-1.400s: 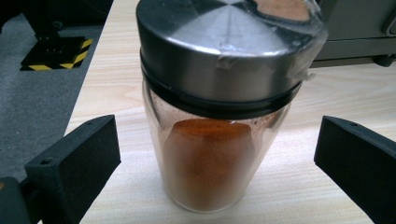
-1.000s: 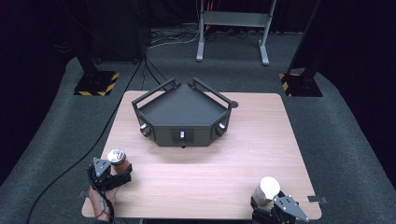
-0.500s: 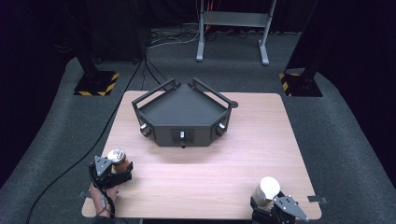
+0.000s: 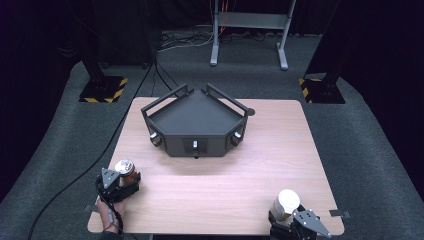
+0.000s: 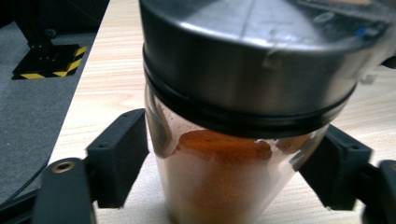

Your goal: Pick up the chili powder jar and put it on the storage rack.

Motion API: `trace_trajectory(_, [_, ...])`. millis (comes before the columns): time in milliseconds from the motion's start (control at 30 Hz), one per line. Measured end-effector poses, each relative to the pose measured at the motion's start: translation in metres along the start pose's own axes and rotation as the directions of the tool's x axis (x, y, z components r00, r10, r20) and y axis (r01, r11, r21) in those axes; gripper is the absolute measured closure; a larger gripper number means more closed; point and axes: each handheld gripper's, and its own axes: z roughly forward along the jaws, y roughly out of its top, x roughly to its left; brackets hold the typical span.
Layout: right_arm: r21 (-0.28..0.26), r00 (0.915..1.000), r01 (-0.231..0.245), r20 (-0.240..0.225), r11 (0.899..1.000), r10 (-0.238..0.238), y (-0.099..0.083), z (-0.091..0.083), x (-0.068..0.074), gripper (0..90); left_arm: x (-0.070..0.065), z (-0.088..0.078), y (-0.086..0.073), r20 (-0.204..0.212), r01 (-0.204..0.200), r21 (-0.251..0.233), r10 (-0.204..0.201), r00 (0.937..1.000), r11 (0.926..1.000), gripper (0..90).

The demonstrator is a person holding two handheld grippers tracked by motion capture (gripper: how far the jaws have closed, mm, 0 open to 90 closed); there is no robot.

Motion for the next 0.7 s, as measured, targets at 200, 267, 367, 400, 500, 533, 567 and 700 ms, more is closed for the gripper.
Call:
trace_trajectory(200, [-0.003,1.0000,0.001,0.002,1.000,-0.001,0.0002,-0.0011,0.0000,0.0,-0.0006,0.0002,-0.0004,0.006,-0.010,-0.005,0.010,0.9999,0.9999,30.7])
trace_trajectory(267, [-0.004,1.0000,0.001,0.001,1.000,-0.001,0.0004,-0.0012,0.0000,0.0,-0.0004,0.0000,-0.0006,0.008,-0.014,-0.006,0.015,0.9999,0.9999,31.0])
trace_trajectory(367, [-0.002,1.0000,0.002,0.001,1.000,-0.002,0.0005,-0.0008,0.0005,0.0,0.0008,-0.0003,-0.0006,0.013,-0.016,-0.006,0.016,0.9998,0.9998,31.2])
trace_trajectory(400, [-0.002,1.0000,0.004,0.000,1.000,-0.004,0.0007,-0.0007,0.0008,0.0,0.0012,-0.0003,-0.0005,0.015,-0.014,-0.006,0.014,0.9998,0.9999,31.3])
trace_trajectory(500, [0.002,1.0000,0.007,-0.004,1.000,-0.007,0.0015,-0.0002,0.0012,0.0,0.0024,-0.0007,-0.0007,0.019,-0.007,-0.009,0.007,0.9998,0.9999,31.4])
trace_trajectory(533, [0.004,1.0000,0.008,-0.005,1.000,-0.008,0.0017,-0.0002,0.0013,0.0,0.0025,-0.0008,-0.0007,0.020,-0.007,-0.010,0.007,0.9998,0.9999,31.4])
trace_trajectory(567, [0.003,0.9999,0.010,-0.005,1.000,-0.010,0.0015,-0.0001,0.0016,0.0,0.0027,-0.0008,-0.0004,0.022,-0.006,-0.009,0.006,0.9997,0.9999,31.4])
trace_trajectory(700, [0.003,1.0000,0.009,-0.001,1.000,-0.009,0.0016,-0.0007,0.0012,0.1,0.0023,-0.0011,0.0014,0.028,-0.012,-0.005,0.012,0.9995,0.9999,31.4])
